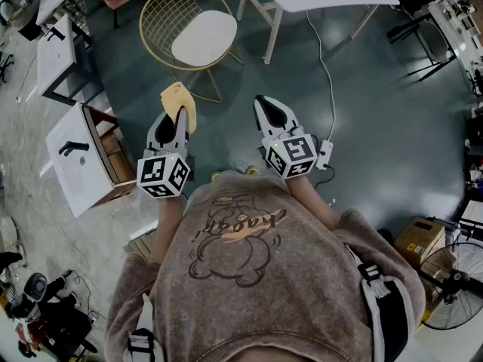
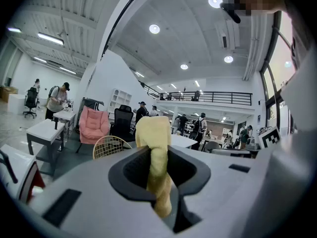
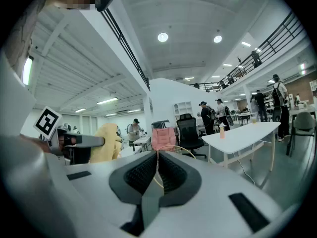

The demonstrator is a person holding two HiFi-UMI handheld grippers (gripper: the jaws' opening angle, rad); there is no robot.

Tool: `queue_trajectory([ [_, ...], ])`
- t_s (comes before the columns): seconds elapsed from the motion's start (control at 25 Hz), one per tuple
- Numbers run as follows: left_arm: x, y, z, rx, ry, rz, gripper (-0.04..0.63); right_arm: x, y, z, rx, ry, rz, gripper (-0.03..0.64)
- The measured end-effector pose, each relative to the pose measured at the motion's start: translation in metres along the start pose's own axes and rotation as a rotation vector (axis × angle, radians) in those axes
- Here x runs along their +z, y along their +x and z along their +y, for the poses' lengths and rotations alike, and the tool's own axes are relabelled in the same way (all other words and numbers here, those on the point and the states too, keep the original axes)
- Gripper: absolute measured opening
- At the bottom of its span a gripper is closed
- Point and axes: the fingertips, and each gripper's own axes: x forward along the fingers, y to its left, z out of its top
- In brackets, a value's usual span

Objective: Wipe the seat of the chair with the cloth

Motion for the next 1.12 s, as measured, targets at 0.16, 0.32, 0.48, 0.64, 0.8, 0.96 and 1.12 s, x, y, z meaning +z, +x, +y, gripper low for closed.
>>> queue_trajectory([
  [0.16,0.005,-0.001,0.003,-0.005,0.002,-0.014,0.083,0.004,0.001,0.003,0.0,-0.014,-0.007,0.034],
  [0.32,0.004,-0.006,0.005,-0.021,0.001,-0.011,0.083,0.001,0.001,0.009,-0.006,-0.009,-0.008,0.034],
  [0.48,0.002,-0.008,0.01,-0.05,0.003,-0.016,0.083,-0.004,-0.001,0.015,-0.028,0.018,-0.013,0.034],
  [0.64,-0.006,-0.005,0.016,-0.073,-0.009,-0.001,0.083,-0.021,-0.002,0.015,-0.068,0.051,0.012,0.034],
  [0.8,-0.006,0.001,0.017,-0.087,-0.014,0.003,0.083,-0.027,0.003,0.012,-0.083,0.063,0.025,0.034],
  [0.96,-0.006,0.014,0.023,-0.091,-0.024,-0.003,0.083,-0.031,0.019,0.006,-0.071,0.059,0.04,0.034],
  [1.12,0.002,0.035,0.022,-0.094,-0.027,-0.016,0.083,-0.024,0.037,-0.014,-0.052,0.061,0.042,0.034],
])
